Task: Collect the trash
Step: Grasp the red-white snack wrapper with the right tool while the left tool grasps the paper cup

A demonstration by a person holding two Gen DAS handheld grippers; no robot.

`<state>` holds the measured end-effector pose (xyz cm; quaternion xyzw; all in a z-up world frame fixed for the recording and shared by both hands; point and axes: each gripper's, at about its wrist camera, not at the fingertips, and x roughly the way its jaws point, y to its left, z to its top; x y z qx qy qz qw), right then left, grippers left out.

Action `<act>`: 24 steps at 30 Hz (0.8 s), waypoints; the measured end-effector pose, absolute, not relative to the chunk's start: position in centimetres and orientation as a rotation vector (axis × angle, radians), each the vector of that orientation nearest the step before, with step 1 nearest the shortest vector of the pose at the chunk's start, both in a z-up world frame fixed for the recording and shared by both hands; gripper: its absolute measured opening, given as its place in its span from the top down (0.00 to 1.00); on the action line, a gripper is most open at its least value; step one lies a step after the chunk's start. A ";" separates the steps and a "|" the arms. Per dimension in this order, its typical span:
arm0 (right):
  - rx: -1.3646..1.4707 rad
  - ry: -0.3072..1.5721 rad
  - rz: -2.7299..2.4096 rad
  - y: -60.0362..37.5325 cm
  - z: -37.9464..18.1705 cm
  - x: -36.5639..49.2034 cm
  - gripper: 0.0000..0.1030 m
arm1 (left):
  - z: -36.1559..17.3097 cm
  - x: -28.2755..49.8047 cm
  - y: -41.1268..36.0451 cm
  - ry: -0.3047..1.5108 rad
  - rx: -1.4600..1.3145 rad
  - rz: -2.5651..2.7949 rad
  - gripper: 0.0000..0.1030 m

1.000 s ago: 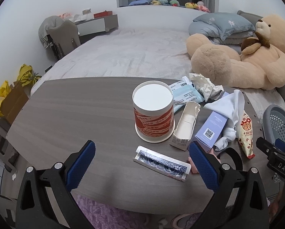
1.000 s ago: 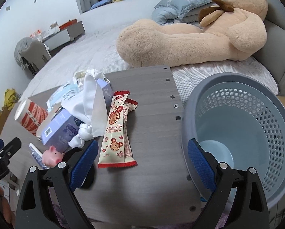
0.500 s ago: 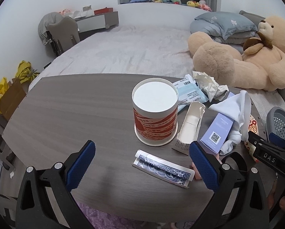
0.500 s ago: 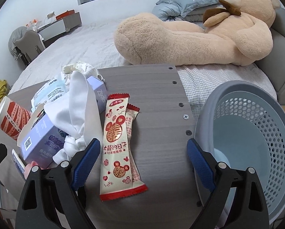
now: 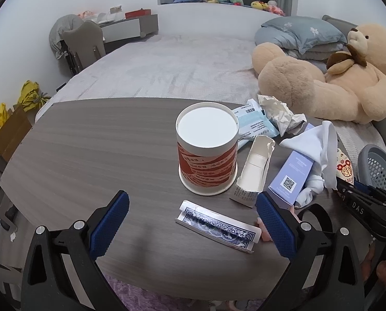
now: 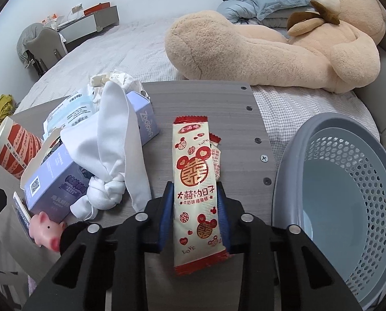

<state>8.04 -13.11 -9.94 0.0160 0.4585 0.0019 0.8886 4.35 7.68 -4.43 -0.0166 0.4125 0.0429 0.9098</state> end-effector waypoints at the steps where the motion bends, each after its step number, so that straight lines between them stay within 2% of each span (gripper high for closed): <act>1: 0.046 0.947 0.009 -13.3 -9.8 7.9 0.71 | -4.4 4.3 7.7 0.850 -0.036 0.086 0.06; 14: 0.151 0.879 0.007 -15.8 -7.3 4.2 0.72 | -2.6 5.3 8.6 0.787 -0.077 0.043 0.06; 24: 0.179 0.887 0.032 -16.1 -7.6 3.9 0.72 | -4.5 8.8 8.0 0.796 -0.084 0.059 0.06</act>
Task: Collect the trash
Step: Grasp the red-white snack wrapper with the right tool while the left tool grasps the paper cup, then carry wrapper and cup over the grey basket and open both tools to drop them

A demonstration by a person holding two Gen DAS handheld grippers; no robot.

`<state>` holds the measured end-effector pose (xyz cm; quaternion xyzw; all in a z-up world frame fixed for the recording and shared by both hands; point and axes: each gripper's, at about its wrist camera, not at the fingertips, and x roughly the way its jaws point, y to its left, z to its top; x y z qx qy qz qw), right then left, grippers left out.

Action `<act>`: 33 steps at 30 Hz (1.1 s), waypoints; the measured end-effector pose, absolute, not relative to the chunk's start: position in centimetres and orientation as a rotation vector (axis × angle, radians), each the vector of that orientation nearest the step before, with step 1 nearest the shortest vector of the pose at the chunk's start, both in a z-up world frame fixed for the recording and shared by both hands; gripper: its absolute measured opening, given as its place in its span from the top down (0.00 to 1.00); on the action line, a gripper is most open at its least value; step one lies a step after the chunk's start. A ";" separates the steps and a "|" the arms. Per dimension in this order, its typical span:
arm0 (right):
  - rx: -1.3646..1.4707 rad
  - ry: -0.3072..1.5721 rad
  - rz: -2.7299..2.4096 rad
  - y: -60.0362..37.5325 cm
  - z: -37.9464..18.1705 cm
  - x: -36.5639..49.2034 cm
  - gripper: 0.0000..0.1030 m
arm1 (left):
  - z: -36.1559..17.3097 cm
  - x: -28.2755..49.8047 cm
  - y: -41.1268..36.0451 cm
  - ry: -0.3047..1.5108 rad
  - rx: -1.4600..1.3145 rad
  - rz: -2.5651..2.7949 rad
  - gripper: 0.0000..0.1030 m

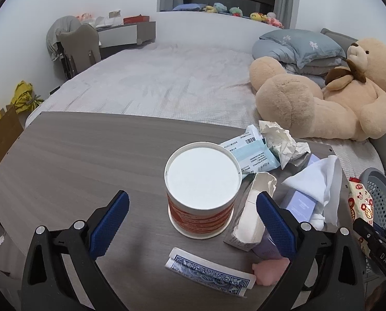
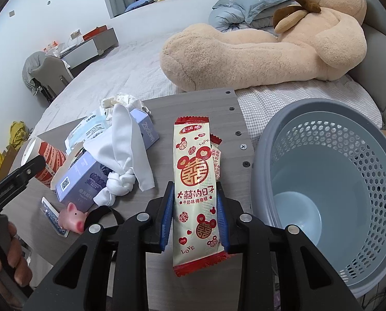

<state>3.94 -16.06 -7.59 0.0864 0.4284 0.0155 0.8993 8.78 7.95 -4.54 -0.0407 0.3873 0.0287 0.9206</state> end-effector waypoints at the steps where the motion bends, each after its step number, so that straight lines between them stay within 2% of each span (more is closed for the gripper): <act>1: 0.180 0.888 0.034 -16.1 -7.6 4.0 0.72 | -4.7 9.1 8.0 0.801 -0.088 0.057 0.06; 4: 0.185 0.891 0.037 -16.1 -7.8 4.1 0.72 | -5.1 9.7 8.0 0.805 -0.101 0.055 0.08; 5: 0.188 0.893 0.039 -16.1 -7.8 4.2 0.72 | -5.1 9.7 8.0 0.801 -0.097 0.058 0.12; 9: 0.192 0.899 0.046 -16.2 -8.0 4.3 0.72 | -5.2 10.1 7.6 0.814 -0.083 0.043 0.42; 15: 0.193 0.895 0.051 -16.2 -8.0 4.0 0.72 | -4.5 9.8 8.0 0.791 -0.099 0.041 0.43; 25: 0.216 0.859 0.066 -16.9 -6.4 3.0 0.72 | -0.4 7.7 8.1 0.717 -0.056 0.070 0.43; 33: 0.244 0.810 0.042 -19.6 -4.5 1.5 0.72 | 2.1 5.6 4.2 0.682 -0.018 -0.004 0.43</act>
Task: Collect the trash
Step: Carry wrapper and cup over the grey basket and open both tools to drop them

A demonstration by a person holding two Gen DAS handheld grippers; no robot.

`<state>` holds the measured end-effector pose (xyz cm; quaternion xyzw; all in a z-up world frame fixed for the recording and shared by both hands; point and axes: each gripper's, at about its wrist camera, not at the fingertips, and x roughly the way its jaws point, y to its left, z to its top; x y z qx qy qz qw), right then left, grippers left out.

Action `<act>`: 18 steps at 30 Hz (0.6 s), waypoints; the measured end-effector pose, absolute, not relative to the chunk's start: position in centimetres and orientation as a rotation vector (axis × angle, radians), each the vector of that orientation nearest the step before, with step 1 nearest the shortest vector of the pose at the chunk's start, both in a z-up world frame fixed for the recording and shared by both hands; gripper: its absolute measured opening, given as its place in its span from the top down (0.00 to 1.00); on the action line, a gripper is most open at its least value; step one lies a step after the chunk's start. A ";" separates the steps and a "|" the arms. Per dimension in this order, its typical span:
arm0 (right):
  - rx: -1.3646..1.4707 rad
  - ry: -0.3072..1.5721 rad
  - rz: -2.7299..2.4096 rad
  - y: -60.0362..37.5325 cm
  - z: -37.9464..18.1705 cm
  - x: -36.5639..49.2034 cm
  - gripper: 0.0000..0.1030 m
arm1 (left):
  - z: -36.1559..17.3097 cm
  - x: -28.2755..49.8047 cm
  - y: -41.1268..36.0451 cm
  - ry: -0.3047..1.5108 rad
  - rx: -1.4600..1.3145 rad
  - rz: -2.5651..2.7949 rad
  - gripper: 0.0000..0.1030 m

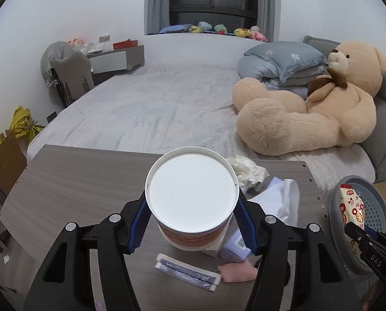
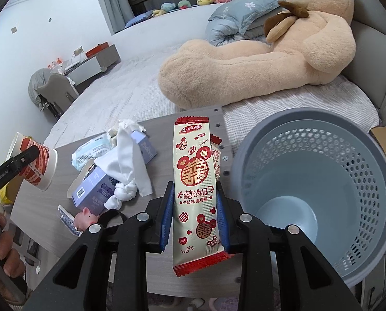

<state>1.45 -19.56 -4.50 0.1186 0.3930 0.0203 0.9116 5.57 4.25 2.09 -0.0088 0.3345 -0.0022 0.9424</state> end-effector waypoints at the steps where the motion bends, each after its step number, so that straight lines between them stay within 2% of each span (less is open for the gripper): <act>1: 0.248 0.805 0.035 -20.0 -4.3 1.2 0.72 | 2.4 5.4 3.2 0.678 -0.010 -0.028 0.43; 8: 0.285 0.801 -0.060 -25.2 -4.3 -0.8 0.72 | 2.7 4.7 -5.2 0.675 0.042 -0.216 0.43; 18: 0.335 0.840 -0.179 -33.0 -5.9 -3.4 0.72 | -0.3 4.6 -16.6 0.758 0.151 -0.431 0.43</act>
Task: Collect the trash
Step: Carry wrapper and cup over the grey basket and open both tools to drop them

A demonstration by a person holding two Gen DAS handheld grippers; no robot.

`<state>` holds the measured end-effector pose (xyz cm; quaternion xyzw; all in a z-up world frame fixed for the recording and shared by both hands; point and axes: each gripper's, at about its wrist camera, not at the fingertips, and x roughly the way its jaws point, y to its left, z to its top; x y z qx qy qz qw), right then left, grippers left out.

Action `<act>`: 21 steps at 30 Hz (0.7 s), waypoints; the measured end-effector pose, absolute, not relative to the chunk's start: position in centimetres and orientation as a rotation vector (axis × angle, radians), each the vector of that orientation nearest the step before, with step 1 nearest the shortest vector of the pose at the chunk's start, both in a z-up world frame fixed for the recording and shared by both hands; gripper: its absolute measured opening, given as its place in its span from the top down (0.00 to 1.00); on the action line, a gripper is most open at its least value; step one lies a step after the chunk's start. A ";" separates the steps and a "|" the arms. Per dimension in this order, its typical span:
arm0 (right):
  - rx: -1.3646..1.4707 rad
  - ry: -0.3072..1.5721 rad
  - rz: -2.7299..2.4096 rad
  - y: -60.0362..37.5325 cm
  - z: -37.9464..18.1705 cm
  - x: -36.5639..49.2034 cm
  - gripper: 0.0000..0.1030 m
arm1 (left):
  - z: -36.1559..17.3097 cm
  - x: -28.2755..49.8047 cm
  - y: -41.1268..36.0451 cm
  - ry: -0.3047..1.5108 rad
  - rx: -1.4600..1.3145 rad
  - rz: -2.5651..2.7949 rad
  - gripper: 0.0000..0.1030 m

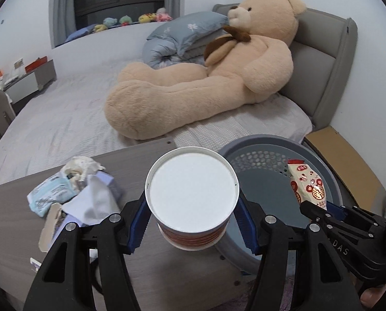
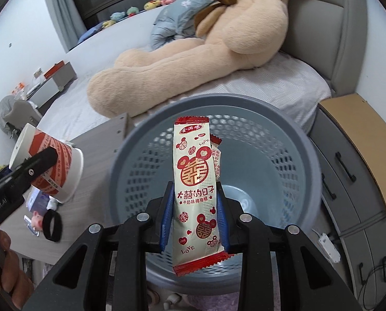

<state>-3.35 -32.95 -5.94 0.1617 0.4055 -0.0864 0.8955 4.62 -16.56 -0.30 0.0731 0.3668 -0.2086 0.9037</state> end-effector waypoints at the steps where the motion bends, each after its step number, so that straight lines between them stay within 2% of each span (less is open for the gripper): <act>1: 0.342 0.844 -0.183 -33.5 -6.1 -3.5 0.72 | -0.6 4.6 -17.5 0.765 0.161 -0.443 0.43; 16: 0.376 0.860 -0.180 -37.7 -7.8 -3.2 0.70 | -2.6 5.3 -23.5 0.823 0.215 -0.496 0.39; 18: 0.377 0.857 -0.178 -37.7 -7.7 -3.2 0.65 | -2.6 5.3 -23.7 0.818 0.218 -0.490 0.30; 19: 0.380 0.852 -0.178 -37.8 -7.6 -3.3 0.60 | -2.5 5.3 -23.8 0.814 0.216 -0.489 0.29; 21: 0.384 0.846 -0.178 -37.9 -7.5 -3.2 0.57 | -2.5 5.4 -23.8 0.815 0.218 -0.483 0.29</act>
